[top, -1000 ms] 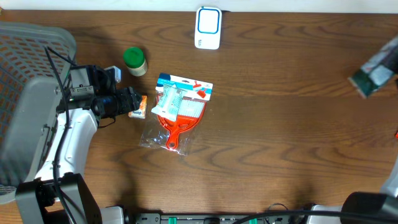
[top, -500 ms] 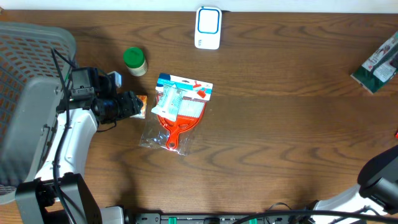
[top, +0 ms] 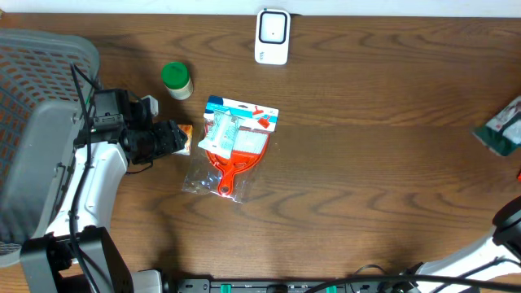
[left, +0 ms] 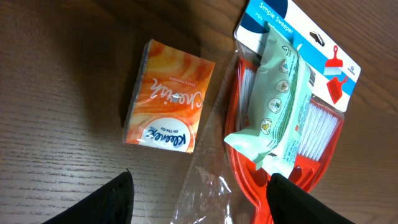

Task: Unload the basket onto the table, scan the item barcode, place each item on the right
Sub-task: 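Carry the glove package to the right edge of the table, then open the right gripper and drop the glove package at right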

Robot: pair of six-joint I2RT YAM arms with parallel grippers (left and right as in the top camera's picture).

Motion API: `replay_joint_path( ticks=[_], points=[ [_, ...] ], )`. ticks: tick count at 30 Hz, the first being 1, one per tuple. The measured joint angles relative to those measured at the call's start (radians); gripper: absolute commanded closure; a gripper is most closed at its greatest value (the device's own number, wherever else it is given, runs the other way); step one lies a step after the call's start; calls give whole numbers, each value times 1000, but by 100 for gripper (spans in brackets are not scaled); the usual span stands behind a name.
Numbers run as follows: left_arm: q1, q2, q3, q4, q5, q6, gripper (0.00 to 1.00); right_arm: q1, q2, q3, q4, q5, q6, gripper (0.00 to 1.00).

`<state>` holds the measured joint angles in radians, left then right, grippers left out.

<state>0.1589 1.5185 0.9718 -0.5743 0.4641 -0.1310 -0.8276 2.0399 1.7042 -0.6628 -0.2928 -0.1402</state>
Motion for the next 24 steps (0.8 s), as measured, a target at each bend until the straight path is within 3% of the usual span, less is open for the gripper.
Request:
replay_joint_path(
  ticks=[8, 11, 14, 16, 24],
  points=[
    [0, 0, 0, -3, 0, -8, 32, -33, 46, 0, -13, -9, -58, 96],
    [0, 0, 0, -3, 0, -17, 32, -46, 47, 0, -14, -10, -68, 76],
    [0, 0, 0, -3, 0, -23, 31, -62, 46, 0, -12, -11, -84, 70],
    [0, 0, 0, -3, 0, -26, 32, -76, 47, 0, -15, -12, -80, 55],
    [0, 0, 0, -3, 0, -27, 31, -140, 47, 0, -41, -10, -94, 45]
  ],
)
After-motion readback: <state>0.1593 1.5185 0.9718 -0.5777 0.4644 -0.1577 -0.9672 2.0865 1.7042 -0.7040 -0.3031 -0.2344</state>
